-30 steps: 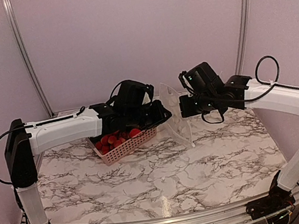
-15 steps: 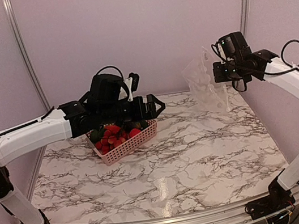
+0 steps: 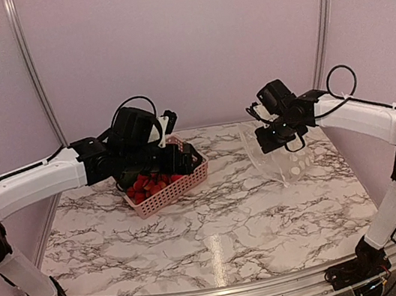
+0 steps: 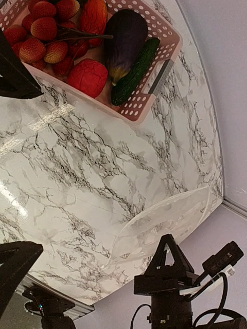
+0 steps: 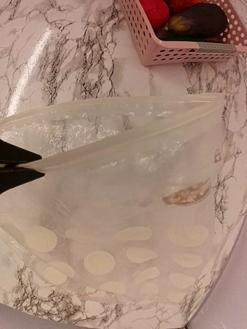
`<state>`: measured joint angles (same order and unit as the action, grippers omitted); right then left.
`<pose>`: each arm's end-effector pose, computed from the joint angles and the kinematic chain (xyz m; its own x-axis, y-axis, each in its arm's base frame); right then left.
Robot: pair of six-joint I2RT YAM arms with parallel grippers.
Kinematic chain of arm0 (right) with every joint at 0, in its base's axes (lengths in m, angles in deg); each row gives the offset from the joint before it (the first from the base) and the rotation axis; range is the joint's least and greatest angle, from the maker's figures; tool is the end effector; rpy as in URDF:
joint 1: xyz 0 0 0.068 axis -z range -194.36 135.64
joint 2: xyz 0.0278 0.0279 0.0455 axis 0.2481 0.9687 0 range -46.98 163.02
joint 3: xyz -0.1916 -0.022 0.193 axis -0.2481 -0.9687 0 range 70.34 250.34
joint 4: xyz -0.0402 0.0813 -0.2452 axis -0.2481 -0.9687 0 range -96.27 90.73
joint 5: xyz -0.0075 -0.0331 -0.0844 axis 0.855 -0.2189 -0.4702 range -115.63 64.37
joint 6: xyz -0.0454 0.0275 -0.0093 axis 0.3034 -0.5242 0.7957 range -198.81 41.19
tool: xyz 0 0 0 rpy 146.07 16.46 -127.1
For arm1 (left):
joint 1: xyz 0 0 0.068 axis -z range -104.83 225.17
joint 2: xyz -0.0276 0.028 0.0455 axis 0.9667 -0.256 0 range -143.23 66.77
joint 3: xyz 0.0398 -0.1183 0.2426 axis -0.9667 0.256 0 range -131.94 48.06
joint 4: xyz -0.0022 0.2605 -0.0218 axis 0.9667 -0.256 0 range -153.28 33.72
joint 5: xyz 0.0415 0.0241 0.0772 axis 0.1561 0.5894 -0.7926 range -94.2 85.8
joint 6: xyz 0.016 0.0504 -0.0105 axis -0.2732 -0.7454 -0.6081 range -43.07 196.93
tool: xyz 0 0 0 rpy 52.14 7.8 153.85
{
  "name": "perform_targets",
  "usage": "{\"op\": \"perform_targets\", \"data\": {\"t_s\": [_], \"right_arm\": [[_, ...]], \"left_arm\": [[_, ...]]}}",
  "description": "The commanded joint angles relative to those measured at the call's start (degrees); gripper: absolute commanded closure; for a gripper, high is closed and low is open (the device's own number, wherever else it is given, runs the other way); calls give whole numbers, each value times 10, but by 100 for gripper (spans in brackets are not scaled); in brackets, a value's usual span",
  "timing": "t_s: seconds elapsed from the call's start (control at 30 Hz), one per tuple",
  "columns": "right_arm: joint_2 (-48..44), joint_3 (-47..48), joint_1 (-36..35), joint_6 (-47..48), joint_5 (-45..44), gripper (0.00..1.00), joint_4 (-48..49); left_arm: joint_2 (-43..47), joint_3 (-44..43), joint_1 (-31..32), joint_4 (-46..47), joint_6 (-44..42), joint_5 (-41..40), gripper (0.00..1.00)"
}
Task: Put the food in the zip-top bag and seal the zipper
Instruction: Pick up the fake vegetable from the bin.
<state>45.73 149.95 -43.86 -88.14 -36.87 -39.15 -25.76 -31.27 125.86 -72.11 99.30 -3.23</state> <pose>0.3084 0.1664 0.2932 -0.7474 -0.2403 -0.6194 -0.2632 0.9631 -0.0561 0.2400 -0.2941 0.3265 -0.5823 0.1106 -0.8054 0.6072 0.7180 -0.3404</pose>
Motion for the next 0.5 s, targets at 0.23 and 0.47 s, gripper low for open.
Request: {"op": "perform_targets", "data": {"t_s": [0.23, 0.47], "right_arm": [[14, -24, -7, -33, 164, 100, 57], [11, -33, -9, -37, 202, 100, 80]], "left_arm": [[-59, 0, -54, -85, 9, -55, 1], [-49, 3, -84, -73, 52, -78, 1]]}}
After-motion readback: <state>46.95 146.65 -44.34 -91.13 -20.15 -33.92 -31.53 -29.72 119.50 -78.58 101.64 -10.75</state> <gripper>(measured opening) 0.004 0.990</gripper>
